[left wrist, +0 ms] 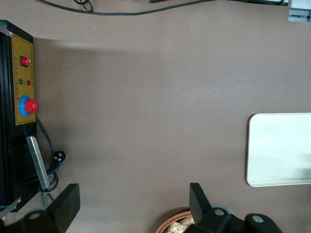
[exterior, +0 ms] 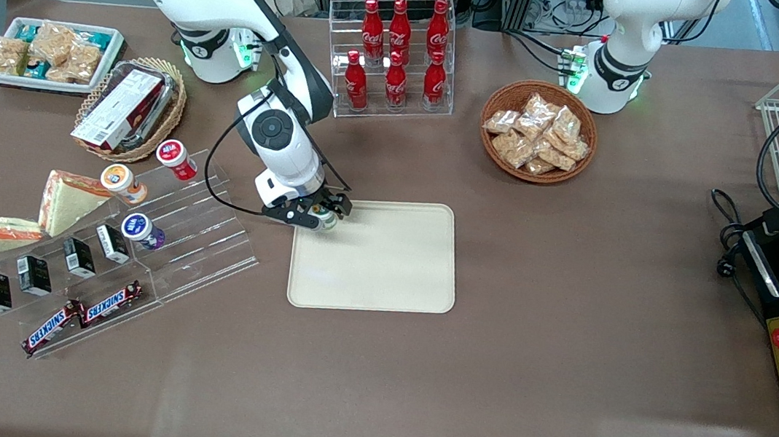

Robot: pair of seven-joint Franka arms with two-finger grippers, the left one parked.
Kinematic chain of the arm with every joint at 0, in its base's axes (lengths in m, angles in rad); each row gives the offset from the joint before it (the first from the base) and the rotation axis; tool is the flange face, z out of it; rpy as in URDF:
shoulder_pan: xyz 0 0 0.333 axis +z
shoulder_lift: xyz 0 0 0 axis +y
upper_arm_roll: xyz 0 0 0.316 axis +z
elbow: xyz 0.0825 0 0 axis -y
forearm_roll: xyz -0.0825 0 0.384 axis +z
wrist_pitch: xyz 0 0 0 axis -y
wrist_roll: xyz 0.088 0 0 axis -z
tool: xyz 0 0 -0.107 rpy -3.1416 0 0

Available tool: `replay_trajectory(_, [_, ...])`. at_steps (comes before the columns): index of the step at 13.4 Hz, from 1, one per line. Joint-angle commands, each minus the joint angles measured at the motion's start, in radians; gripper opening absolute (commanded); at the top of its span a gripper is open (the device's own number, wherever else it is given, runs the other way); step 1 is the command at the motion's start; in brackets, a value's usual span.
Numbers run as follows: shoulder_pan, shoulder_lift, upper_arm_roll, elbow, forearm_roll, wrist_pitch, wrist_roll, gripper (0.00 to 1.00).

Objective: Place green gum on tray
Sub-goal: 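Lower the green gum bottle onto the tray and open the right gripper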

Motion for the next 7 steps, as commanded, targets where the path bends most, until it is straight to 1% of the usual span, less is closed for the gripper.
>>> replay_trajectory(1, [-0.004,-0.012,-0.003,0.012,-0.020,0.008,0.019,1.00])
replay_trajectory(2, [-0.006,-0.033,-0.003,0.018,-0.020,-0.008,0.019,1.00])
replay_trajectory(3, [-0.009,-0.056,-0.003,0.038,-0.020,-0.056,0.018,1.00])
replay_trajectory(7, [-0.009,-0.171,-0.002,0.237,-0.029,-0.415,0.015,1.00])
